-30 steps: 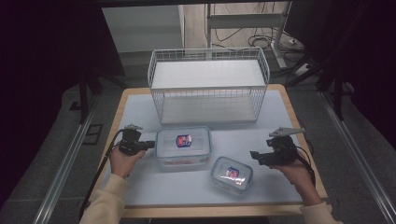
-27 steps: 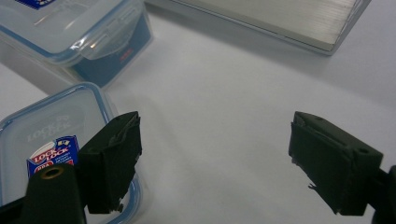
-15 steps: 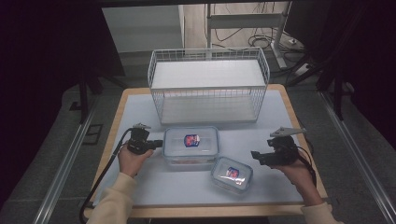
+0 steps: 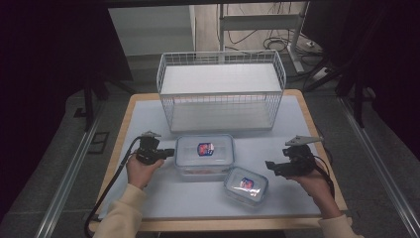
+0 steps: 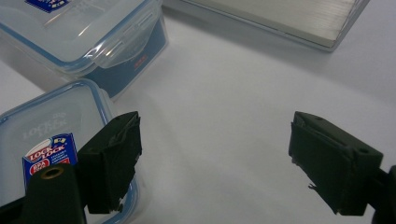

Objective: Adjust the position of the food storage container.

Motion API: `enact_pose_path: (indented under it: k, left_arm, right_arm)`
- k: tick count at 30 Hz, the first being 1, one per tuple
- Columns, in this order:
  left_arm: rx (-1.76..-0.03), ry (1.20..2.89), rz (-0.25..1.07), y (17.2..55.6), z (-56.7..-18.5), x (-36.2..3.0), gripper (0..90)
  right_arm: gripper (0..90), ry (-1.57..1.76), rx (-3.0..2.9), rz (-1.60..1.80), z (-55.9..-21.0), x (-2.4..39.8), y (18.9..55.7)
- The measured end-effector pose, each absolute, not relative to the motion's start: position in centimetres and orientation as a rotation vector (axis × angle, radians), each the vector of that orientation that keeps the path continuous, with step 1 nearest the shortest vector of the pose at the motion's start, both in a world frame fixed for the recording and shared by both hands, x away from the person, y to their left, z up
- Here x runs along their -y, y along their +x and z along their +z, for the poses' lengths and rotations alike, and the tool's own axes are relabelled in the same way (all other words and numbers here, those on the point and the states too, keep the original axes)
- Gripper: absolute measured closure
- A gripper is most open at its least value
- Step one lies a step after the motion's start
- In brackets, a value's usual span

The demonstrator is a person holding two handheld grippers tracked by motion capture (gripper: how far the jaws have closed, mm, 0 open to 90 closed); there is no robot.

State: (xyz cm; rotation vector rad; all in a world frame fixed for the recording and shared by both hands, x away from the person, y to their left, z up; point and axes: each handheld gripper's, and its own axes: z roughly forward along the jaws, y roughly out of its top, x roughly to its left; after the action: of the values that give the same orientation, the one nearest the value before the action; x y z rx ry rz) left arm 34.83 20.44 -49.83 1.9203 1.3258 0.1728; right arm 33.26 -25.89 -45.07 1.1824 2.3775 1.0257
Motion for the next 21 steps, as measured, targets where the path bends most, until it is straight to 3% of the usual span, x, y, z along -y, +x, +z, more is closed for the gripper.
enact_pose_path:
  k: [6, 8, 11, 15, 21]
  left_arm:
    - [-1.295, 1.871, 0.188, 33.6, -48.7, -21.5, 90.0]
    - [-1.28, 1.843, 0.183, 32.8, -48.3, -22.1, 85.5]
    - [-1.278, 1.823, 0.195, 32.0, -48.0, -22.6, 69.0]
    - [-1.292, 1.776, 0.102, 32.1, -47.5, -23.6, 33.3]
    - [-1.29, 1.732, 0.083, 32.0, -47.0, -24.1, 18.3]
  right_arm:
    - [16.7, 1.188, -2.371, 1.106, -44.8, 26.0, 33.3]
    - [16.4, 1.187, -2.386, 1.163, -44.9, 25.6, 33.5]
    - [15.9, 1.181, -2.405, 1.211, -44.9, 24.9, 33.7]
    - [15.6, 1.187, -2.423, 1.274, -44.9, 23.9, 34.3]
    - [14.9, 1.197, -2.429, 1.325, -45.1, 22.9, 34.7]
